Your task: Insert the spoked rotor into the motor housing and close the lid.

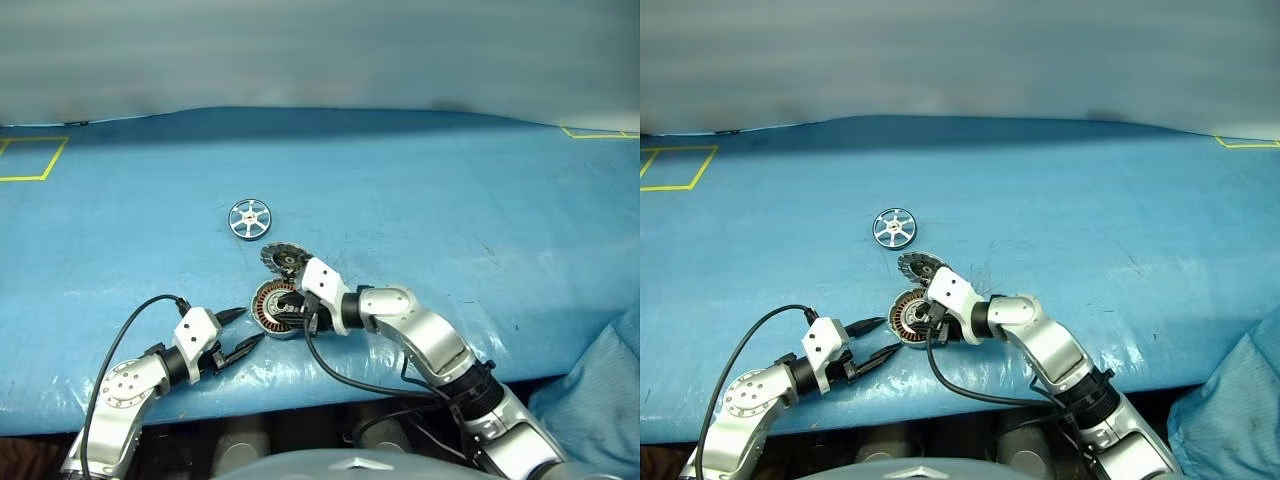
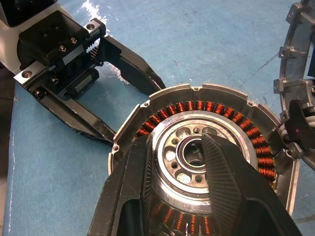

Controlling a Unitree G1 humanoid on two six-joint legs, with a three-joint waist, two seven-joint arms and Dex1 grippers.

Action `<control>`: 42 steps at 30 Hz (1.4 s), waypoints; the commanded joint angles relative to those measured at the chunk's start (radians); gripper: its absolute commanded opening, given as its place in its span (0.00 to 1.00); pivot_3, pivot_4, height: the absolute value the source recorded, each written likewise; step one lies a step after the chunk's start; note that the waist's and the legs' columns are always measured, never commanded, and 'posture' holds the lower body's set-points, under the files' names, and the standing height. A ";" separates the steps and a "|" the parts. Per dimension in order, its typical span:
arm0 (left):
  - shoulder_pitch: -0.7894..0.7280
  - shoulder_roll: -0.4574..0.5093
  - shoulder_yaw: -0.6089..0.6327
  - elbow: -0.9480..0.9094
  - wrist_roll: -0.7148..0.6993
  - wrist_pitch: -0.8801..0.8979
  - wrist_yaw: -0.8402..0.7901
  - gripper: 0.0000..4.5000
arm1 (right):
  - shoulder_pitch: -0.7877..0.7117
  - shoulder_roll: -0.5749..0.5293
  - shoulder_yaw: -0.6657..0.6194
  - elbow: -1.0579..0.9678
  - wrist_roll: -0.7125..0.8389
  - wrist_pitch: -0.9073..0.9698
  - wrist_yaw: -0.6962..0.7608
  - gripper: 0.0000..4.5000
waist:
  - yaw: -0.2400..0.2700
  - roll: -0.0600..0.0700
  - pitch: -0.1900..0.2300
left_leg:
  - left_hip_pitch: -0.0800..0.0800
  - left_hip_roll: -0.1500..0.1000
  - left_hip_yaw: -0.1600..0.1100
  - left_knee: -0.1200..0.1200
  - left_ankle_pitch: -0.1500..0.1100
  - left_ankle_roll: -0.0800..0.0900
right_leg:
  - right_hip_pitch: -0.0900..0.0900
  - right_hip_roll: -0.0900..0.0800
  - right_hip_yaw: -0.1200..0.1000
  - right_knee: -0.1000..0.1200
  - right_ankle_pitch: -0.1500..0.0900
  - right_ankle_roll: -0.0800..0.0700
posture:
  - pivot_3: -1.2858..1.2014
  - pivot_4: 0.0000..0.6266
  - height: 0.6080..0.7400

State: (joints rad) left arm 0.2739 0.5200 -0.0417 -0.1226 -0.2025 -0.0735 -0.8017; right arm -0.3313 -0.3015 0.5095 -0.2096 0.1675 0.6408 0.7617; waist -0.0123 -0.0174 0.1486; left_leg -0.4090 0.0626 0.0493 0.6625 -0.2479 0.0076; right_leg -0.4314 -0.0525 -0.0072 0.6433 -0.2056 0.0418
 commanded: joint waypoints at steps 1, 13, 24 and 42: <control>0.003 -0.001 0.006 -0.009 -0.004 -0.015 0.003 0.66 | -0.005 -0.010 0.018 -0.005 -0.027 0.006 -0.013 0.37 | 0.000 0.000 0.000 | 0.000 0.000 0.000 0.000 0.000 0.000 | 0.000 0.000 0.000 0.000 0.000 0.000 | 0.52 0.24 1.00; -0.001 -0.005 0.004 -0.003 -0.004 -0.017 0.005 0.66 | 0.004 0.000 -0.013 -0.037 0.006 -0.009 0.006 0.37 | 0.001 0.000 0.000 | 0.000 0.000 0.000 0.000 0.000 0.000 | 0.000 0.000 0.000 0.000 0.000 0.000 | 0.52 0.24 1.00; -0.006 -0.006 0.051 -0.021 -0.060 -0.013 -0.004 0.66 | 0.017 0.004 -0.073 -0.099 0.088 -0.010 0.012 0.37 | 0.000 0.000 0.000 | -0.001 0.000 -0.001 0.000 0.000 0.000 | 0.000 0.000 -0.001 0.000 0.000 0.000 | 0.52 0.24 1.00; -0.119 0.076 0.124 -0.087 -0.042 0.147 0.071 0.66 | 0.180 -0.102 -0.245 -0.200 0.133 -0.155 0.007 0.37 | 0.005 -0.001 0.000 | -0.001 0.000 -0.002 0.001 0.000 0.000 | 0.000 0.000 -0.002 0.000 0.000 0.000 | 0.52 0.24 1.00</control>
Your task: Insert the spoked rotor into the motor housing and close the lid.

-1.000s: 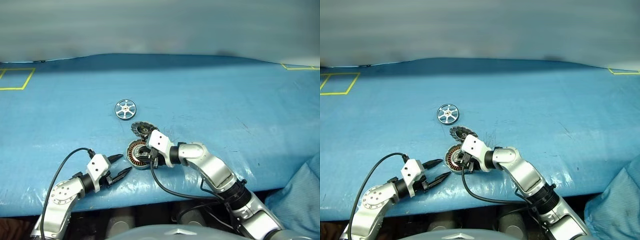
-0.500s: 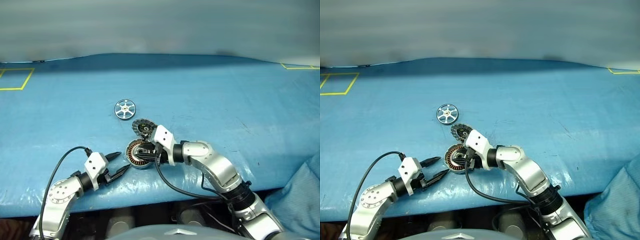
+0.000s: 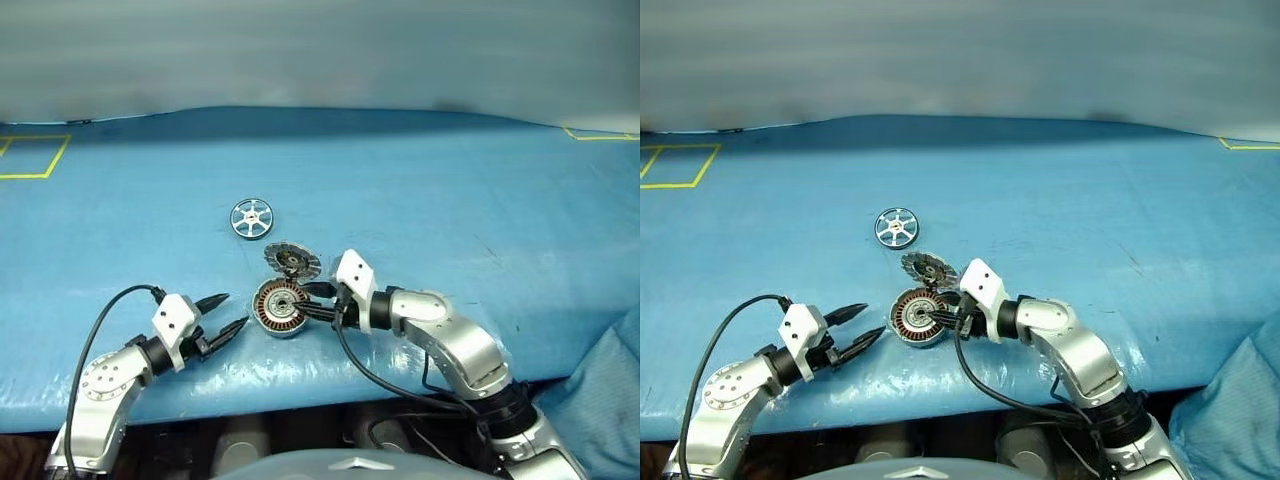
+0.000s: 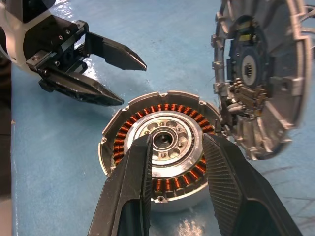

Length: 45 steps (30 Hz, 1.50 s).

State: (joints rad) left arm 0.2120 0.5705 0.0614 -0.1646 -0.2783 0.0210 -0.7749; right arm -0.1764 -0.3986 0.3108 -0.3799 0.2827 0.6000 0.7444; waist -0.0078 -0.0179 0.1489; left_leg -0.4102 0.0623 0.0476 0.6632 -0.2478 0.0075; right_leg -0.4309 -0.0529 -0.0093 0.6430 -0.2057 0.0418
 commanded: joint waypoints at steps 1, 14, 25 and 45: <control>-0.095 0.032 0.015 -0.040 0.045 0.077 0.058 0.66 | 0.041 -0.004 -0.061 -0.010 0.018 -0.187 0.042 0.37 | 0.000 0.000 0.000 | 0.000 0.000 0.000 0.000 0.000 0.000 | 0.000 0.000 0.000 0.000 0.000 0.000 | 0.52 0.24 1.00; -0.486 0.111 -0.145 0.170 0.220 0.178 0.002 0.66 | 0.091 -0.018 -0.133 0.124 0.028 -0.369 0.094 0.37 | -0.002 -0.001 0.000 | 0.001 0.000 -0.002 0.000 0.000 0.000 | 0.001 0.003 0.001 0.000 0.000 0.000 | 0.52 0.24 1.00; -0.621 0.089 -0.187 0.316 0.294 0.157 0.001 0.66 | 0.121 -0.035 -0.152 0.118 0.026 -0.375 0.091 0.37 | -0.003 -0.001 0.001 | 0.000 0.000 -0.001 0.000 0.000 0.000 | 0.001 0.003 0.002 0.000 0.001 0.001 | 0.52 0.24 1.00; -0.603 0.072 -0.174 0.337 0.297 0.134 0.013 0.66 | 0.122 -0.036 -0.147 0.123 0.015 -0.381 0.082 0.37 | -0.001 -0.001 0.001 | 0.000 0.000 -0.001 0.002 0.000 0.000 | 0.002 0.003 0.003 0.000 0.003 0.002 | 0.52 0.24 1.00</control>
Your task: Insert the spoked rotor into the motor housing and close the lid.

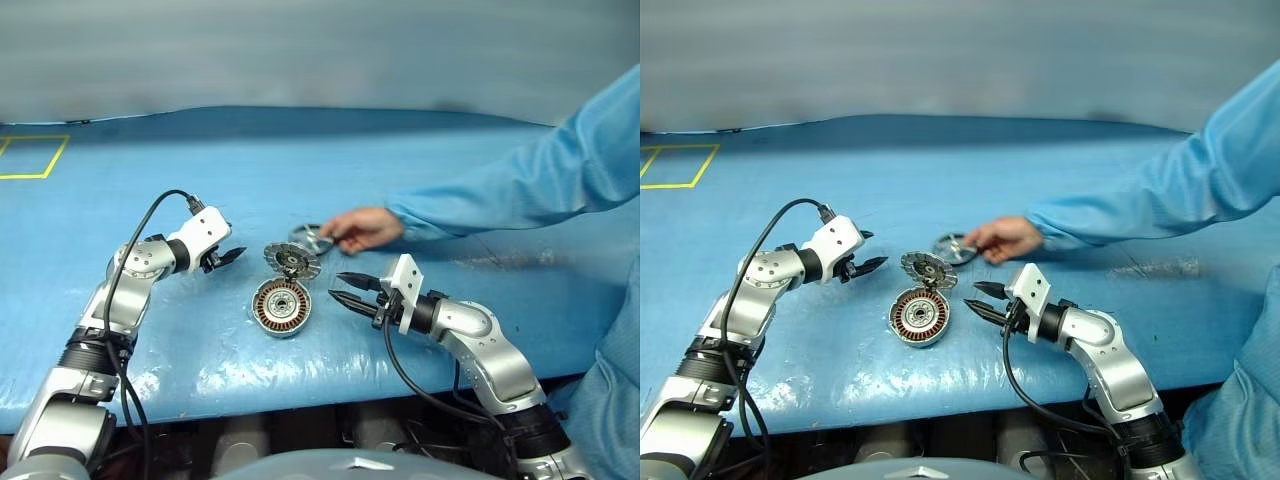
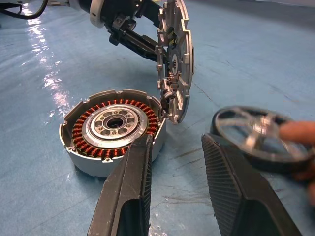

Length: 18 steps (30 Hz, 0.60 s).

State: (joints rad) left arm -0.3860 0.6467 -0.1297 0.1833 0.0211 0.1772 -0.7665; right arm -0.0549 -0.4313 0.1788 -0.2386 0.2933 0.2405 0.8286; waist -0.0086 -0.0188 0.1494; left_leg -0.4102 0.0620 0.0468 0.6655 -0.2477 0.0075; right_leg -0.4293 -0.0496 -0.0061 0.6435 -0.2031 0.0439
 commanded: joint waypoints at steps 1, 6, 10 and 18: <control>-0.002 -0.006 0.017 -0.012 -0.003 -0.025 0.006 0.66 | 0.002 -0.004 -0.015 -0.020 0.005 -0.021 -0.003 0.37 | 0.000 0.000 0.000 | 0.000 0.000 0.000 0.000 0.000 0.000 | 0.000 0.000 0.000 0.000 0.000 0.000 | 0.52 0.24 1.00; 0.023 -0.020 0.030 -0.029 -0.026 -0.044 0.003 0.66 | 0.002 -0.015 -0.024 -0.018 0.005 -0.018 -0.004 0.37 | 0.000 0.000 0.000 | 0.000 0.000 0.000 0.001 0.000 0.000 | 0.000 0.000 0.000 0.000 0.001 0.001 | 0.52 0.24 1.00; 0.094 -0.028 0.047 -0.080 -0.071 -0.069 -0.015 0.66 | -0.005 -0.043 -0.041 -0.018 -0.008 -0.002 -0.016 0.37 | -0.002 0.000 0.000 | 0.000 0.000 0.000 0.001 0.000 0.000 | 0.000 0.000 0.001 0.000 0.001 0.000 | 0.52 0.24 1.00; 0.283 -0.040 0.092 -0.199 -0.189 -0.145 -0.071 0.66 | -0.011 -0.142 -0.079 -0.040 -0.044 0.051 -0.034 0.37 | -0.001 0.000 0.000 | 0.001 0.000 0.001 0.001 0.000 0.000 | 0.000 -0.001 0.001 0.000 0.002 -0.003 | 0.52 0.24 1.00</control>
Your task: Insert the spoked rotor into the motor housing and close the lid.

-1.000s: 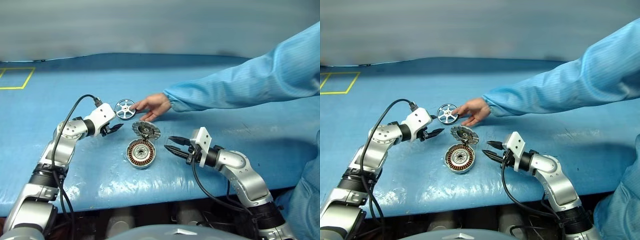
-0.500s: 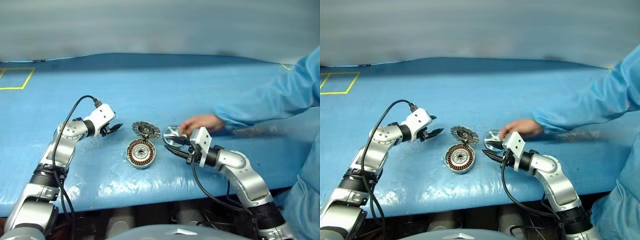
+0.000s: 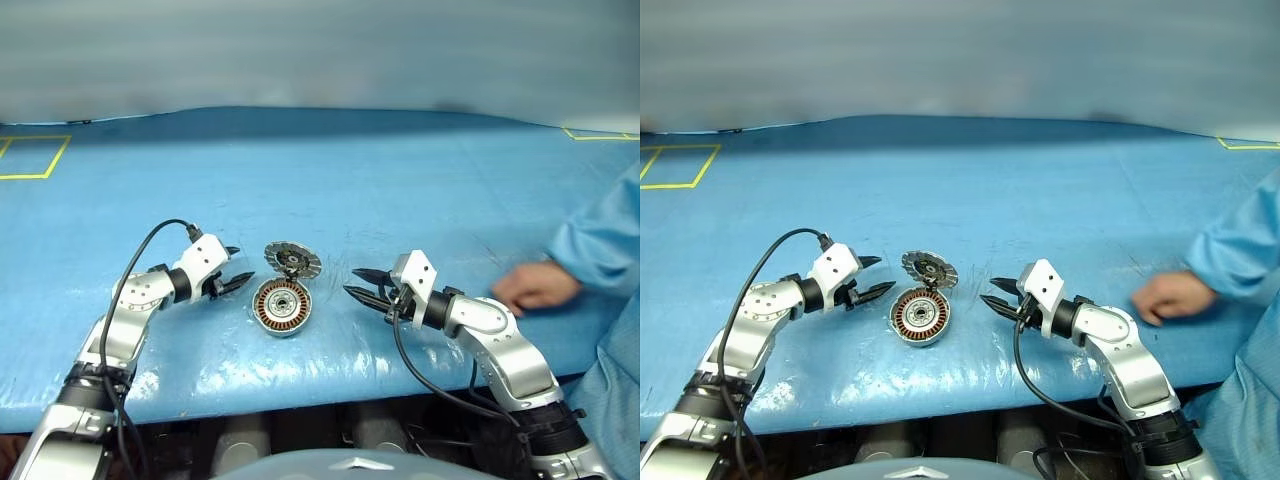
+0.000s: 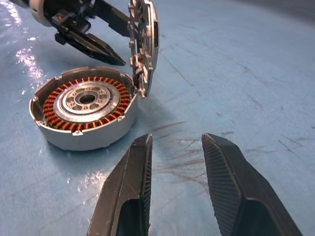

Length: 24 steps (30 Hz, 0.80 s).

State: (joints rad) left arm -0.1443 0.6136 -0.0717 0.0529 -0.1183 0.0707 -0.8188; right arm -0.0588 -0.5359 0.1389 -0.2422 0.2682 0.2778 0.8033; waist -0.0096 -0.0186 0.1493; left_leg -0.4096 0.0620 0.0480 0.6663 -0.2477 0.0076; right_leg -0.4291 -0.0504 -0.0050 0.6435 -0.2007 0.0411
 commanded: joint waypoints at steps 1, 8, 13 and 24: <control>0.068 -0.007 0.040 -0.083 -0.061 -0.059 -0.028 0.66 | -0.006 -0.052 -0.048 -0.040 -0.023 0.023 -0.013 0.37 | 0.001 0.000 0.000 | 0.000 0.000 0.000 0.000 0.000 0.000 | 0.000 0.000 0.000 0.000 0.000 0.000 | 0.52 0.24 1.00; 0.217 -0.005 0.071 -0.161 -0.101 -0.140 -0.056 0.66 | -0.001 -0.129 -0.115 -0.063 -0.027 0.087 -0.039 0.37 | 0.002 0.000 0.000 | 0.000 0.000 0.000 0.000 0.000 0.000 | 0.000 0.000 0.000 0.000 -0.002 0.003 | 0.52 0.24 1.00; 0.277 -0.024 0.085 -0.180 -0.108 -0.209 -0.050 0.66 | -0.004 -0.165 -0.146 -0.067 -0.024 0.134 -0.046 0.37 | 0.005 0.000 0.000 | 0.000 0.000 0.001 0.001 0.000 0.000 | 0.000 -0.001 0.000 0.000 -0.002 0.003 | 0.52 0.24 1.00; 0.351 -0.025 0.158 -0.233 -0.189 -0.200 -0.038 0.66 | 0.057 -0.256 -0.226 -0.102 0.007 0.217 -0.003 0.37 | 0.007 0.000 0.000 | 0.000 0.000 0.001 0.001 0.000 0.000 | 0.000 -0.001 0.000 0.000 -0.003 0.004 | 0.52 0.24 1.00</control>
State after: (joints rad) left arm 0.2013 0.5884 0.0604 -0.1344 -0.2856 -0.1227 -0.8587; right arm -0.0086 -0.7761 -0.0482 -0.2967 0.2582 0.4907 0.7903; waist -0.0022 -0.0187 0.1491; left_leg -0.4094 0.0618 0.0486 0.6669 -0.2477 0.0077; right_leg -0.4290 -0.0513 -0.0048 0.6432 -0.2034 0.0448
